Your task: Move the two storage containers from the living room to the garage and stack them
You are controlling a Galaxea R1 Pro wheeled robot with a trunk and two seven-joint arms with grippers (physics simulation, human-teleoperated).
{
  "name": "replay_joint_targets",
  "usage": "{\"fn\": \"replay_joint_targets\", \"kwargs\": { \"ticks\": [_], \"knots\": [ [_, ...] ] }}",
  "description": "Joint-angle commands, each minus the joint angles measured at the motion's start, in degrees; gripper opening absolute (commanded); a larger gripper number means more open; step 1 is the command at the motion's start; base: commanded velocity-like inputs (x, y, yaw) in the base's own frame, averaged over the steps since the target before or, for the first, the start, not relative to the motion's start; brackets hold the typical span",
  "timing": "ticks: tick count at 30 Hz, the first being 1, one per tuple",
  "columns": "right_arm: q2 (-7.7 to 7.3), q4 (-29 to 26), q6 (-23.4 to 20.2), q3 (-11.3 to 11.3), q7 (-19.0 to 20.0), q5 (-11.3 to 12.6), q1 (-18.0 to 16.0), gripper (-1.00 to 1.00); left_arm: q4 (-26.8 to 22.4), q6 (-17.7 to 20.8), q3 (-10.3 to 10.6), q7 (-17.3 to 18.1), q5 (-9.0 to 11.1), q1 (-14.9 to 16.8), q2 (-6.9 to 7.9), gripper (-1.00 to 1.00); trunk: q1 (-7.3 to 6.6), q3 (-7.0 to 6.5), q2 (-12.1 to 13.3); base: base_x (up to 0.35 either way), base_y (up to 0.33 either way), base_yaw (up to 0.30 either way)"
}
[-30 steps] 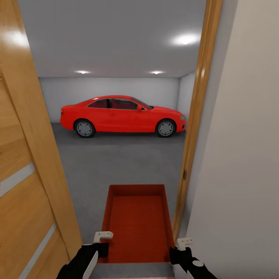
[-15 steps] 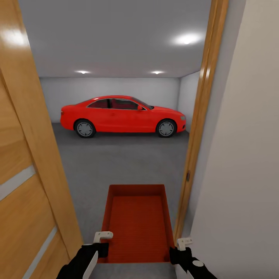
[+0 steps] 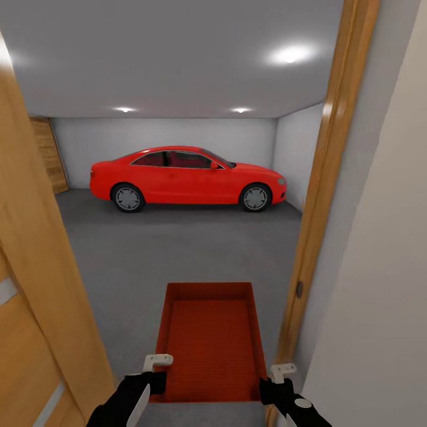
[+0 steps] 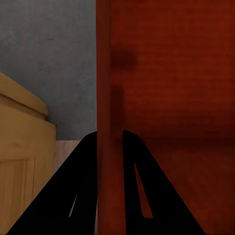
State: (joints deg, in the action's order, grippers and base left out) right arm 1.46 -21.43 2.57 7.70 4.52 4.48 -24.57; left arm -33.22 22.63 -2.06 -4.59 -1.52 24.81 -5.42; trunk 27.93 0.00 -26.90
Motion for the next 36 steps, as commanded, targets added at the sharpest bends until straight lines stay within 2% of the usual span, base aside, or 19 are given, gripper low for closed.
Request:
{"fn": "replay_joint_targets", "kwargs": {
  "ticks": [1, 6, 31, 36],
  "knots": [
    [-0.04, -0.10, 0.24, 2.85, 0.23, -0.51, 0.05, -1.00, -0.09, 0.40, -2.15, -0.34, -1.38, 0.06, -0.07, -1.00, 0.05, 0.01, -0.03, 0.322, 0.000, 0.000],
    [-0.04, -0.10, 0.24, 2.85, 0.23, -0.50, 0.05, -1.00, -0.09, 0.40, -2.15, -0.36, -1.38, 0.06, -0.09, -1.00, 0.05, 0.01, -0.03, 0.167, 0.000, 0.000],
    [-0.02, -0.10, 0.24, 2.78, 0.23, -0.62, 0.05, -1.00, -0.09, 0.40, -2.15, -0.41, -1.46, 0.06, -0.03, -1.00, 0.05, 0.01, -0.03, 0.002, 0.001, 0.000],
    [-0.03, -0.10, 0.24, 2.76, 0.23, -0.69, 0.05, -1.00, -0.09, 0.40, -2.15, -0.42, -1.46, 0.06, -0.03, -1.00, 0.05, 0.01, -0.03, 0.000, 0.182, 0.000]
  ]
}}
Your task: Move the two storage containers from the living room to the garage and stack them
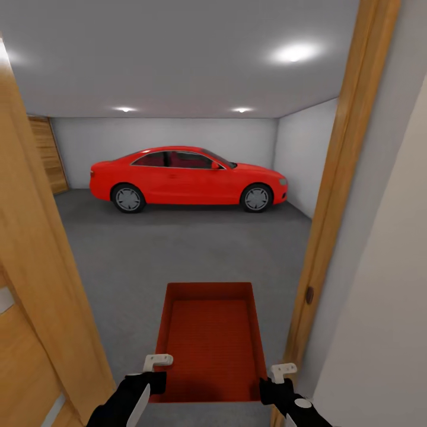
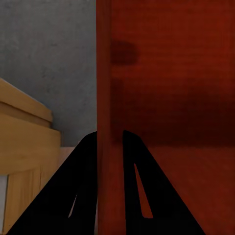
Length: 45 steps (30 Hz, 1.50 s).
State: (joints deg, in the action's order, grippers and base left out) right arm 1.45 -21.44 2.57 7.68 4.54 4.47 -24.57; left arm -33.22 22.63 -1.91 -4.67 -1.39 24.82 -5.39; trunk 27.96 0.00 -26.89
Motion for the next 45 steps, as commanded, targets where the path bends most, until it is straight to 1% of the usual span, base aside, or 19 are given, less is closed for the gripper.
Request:
{"fn": "replay_joint_targets", "kwargs": {
  "ticks": [1, 8, 14, 21, 40, 45],
  "knots": [
    [-0.04, -0.09, 0.24, 2.78, 0.21, -0.69, 0.05, -1.00, -0.09, 0.40, -2.31, -0.34, -1.60, 0.05, -0.06, -1.00, 0.02, 0.01, -0.04, 0.013, 0.243, 0.000],
    [-0.05, -0.09, 0.24, 2.83, 0.21, -0.69, 0.05, -1.00, -0.09, 0.40, -2.31, -0.34, -1.59, 0.05, -0.06, -1.00, 0.02, 0.01, -0.04, 0.014, 0.099, 0.000],
    [-0.05, -0.09, 0.24, 2.86, 0.21, -0.69, 0.05, -1.00, -0.09, 0.40, -2.31, -0.34, -1.55, 0.05, -0.12, -1.00, 0.02, 0.01, -0.04, 0.001, 0.008, 0.001],
    [-0.05, -0.09, 0.24, 2.86, 0.25, -0.61, 0.05, -1.00, -0.09, 0.40, -2.31, -0.34, -1.51, 0.05, -0.15, -1.00, 0.02, 0.01, -0.04, 0.000, 0.000, 0.084],
    [-0.05, -0.13, 0.24, 2.86, 0.29, -0.70, 0.05, -1.00, -0.09, 0.40, -2.31, -0.34, -1.51, 0.05, -0.14, -1.00, 0.02, 0.01, -0.04, 0.000, 0.000, 0.003],
    [-0.05, -0.13, 0.24, 2.86, 0.30, -0.69, 0.05, -1.00, -0.09, 0.40, -2.31, -0.34, -1.51, 0.05, -0.15, -1.00, 0.02, 0.01, -0.04, 0.000, 0.000, 0.110]
  ]
}}
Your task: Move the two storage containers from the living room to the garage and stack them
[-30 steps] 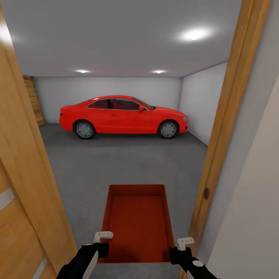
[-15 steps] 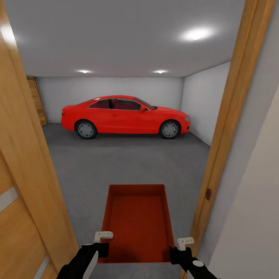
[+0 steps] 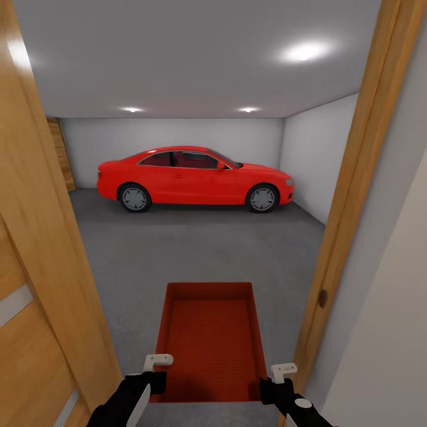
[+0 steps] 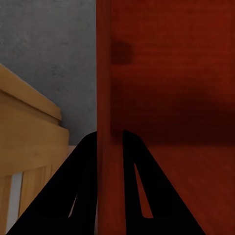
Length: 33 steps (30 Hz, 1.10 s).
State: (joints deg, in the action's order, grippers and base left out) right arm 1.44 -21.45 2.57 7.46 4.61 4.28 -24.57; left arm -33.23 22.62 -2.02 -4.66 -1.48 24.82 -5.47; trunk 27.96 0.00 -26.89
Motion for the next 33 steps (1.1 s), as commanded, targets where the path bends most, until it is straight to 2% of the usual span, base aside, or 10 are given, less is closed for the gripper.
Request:
{"fn": "replay_joint_targets", "kwargs": {
  "ticks": [1, 16, 33],
  "knots": [
    [-0.04, -0.12, 0.24, 3.09, 0.22, -0.50, 0.05, -1.00, -0.08, 0.41, -2.20, -0.35, -1.42, 0.06, -0.07, -1.00, 0.02, 0.01, -0.04, 0.000, 0.000, 0.058],
    [-0.04, -0.17, 0.32, 3.00, 0.22, -0.50, 0.05, -1.00, -0.08, 0.41, -2.20, -0.35, -1.42, 0.06, -0.07, -1.00, 0.02, 0.01, -0.04, 0.000, 0.000, 0.007],
    [-0.04, -0.17, 0.33, 3.00, 0.22, -0.50, 0.05, -1.00, -0.08, 0.41, -2.20, -0.35, -1.42, 0.06, -0.06, -1.00, 0.02, 0.01, -0.04, 0.306, 0.000, 0.000]
  ]
}}
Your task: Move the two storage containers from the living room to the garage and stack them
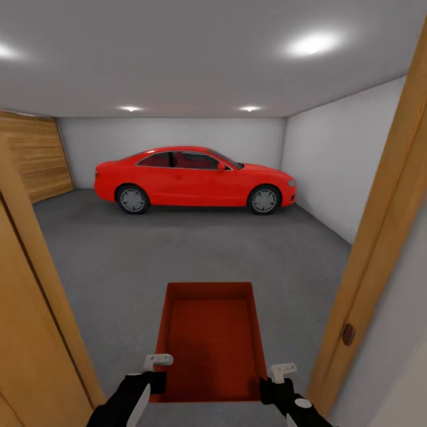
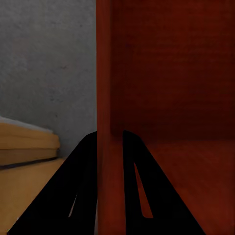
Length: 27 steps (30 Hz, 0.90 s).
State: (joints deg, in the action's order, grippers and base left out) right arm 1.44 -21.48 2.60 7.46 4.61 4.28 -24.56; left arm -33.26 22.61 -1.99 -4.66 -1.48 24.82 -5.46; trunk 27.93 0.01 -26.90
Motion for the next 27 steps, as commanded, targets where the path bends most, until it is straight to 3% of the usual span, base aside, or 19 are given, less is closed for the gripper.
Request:
{"fn": "replay_joint_targets", "kwargs": {
  "ticks": [1, 27],
  "knots": [
    [-0.03, -0.14, 0.30, 3.00, 0.22, -0.50, 0.04, -1.00, -0.05, 0.42, -2.23, -0.35, -1.42, 0.05, -0.07, -1.00, 0.05, 0.01, -0.03, 0.244, 0.000, 0.000],
    [-0.03, -0.14, 0.30, 3.00, 0.22, -0.50, 0.04, -1.00, -0.05, 0.42, -2.23, -0.35, -1.40, 0.05, -0.08, -1.00, 0.05, 0.01, -0.03, 0.012, 0.020, 0.000]
  ]
}}
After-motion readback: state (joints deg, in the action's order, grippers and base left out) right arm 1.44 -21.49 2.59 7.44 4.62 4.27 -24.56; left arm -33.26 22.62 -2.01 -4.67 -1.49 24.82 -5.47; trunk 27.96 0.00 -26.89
